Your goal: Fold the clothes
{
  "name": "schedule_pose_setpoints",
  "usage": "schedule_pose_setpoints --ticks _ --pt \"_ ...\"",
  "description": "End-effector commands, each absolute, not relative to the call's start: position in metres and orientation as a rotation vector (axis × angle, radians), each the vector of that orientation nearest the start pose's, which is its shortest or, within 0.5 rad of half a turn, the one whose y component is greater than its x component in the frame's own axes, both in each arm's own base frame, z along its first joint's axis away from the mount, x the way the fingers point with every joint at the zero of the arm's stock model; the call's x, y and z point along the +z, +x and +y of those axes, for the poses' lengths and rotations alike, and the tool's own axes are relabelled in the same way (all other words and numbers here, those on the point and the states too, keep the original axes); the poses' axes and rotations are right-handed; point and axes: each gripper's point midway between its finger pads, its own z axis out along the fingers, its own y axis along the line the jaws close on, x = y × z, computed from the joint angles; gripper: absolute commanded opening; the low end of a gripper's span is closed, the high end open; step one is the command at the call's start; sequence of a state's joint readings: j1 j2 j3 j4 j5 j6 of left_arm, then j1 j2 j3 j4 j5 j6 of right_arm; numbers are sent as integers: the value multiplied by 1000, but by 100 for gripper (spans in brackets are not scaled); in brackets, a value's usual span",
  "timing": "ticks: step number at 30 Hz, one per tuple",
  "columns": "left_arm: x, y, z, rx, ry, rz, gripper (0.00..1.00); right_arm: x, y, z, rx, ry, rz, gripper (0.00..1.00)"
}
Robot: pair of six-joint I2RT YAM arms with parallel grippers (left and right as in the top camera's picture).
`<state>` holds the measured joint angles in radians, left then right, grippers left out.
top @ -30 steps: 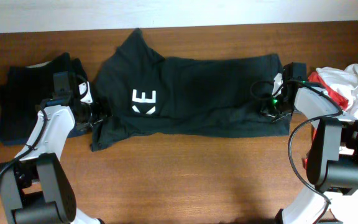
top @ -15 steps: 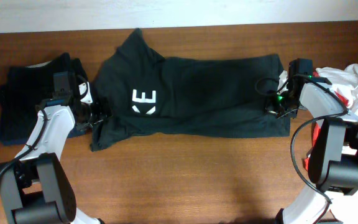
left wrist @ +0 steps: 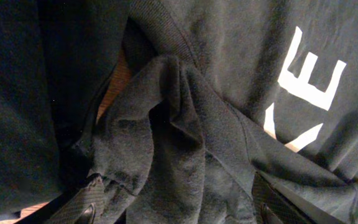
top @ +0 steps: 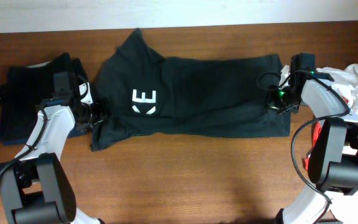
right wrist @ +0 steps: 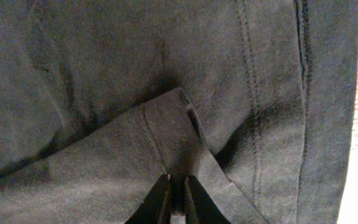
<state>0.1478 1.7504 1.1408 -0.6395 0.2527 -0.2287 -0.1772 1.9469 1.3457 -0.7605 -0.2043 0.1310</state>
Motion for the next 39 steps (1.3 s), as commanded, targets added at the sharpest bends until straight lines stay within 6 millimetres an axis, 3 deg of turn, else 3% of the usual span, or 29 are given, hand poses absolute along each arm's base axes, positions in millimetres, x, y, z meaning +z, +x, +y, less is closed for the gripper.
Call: schedule_pose_setpoints --ticks 1,4,8,10,15,21,22,23,25,27,31,36,39 --pt "54 381 13 -366 -458 2772 76 44 409 -42 273 418 2853 4" --pt "54 381 13 -366 -458 2773 75 60 420 -50 244 421 2817 4" --pt "54 381 13 -366 -458 2772 75 127 437 -98 13 583 2722 4" --pt "54 382 13 -366 -457 2769 75 149 441 -105 -6 594 2695 4" --pt "54 382 13 -367 -457 2769 76 146 436 -108 -28 604 2712 4" --pt "54 382 13 -366 -457 2768 77 151 464 -114 -28 582 2608 6" --pt "54 382 13 -366 -457 2768 80 147 470 -116 -29 579 2599 18" --pt "54 382 13 -366 -457 2769 81 140 472 -116 -30 582 2608 38" --pt "54 381 13 -366 -458 2773 81 129 458 -122 -68 615 2669 45" --pt "52 378 15 -349 -463 2782 80 117 423 -131 -165 671 2796 39" --pt "36 362 16 -321 -484 2830 79 78 367 -120 -164 710 3023 18" --pt "13 342 13 -324 -498 2873 79 11 337 -93 3 659 3110 17" --pt "12 339 12 -324 -503 2883 79 -9 325 -94 -29 665 3117 17"
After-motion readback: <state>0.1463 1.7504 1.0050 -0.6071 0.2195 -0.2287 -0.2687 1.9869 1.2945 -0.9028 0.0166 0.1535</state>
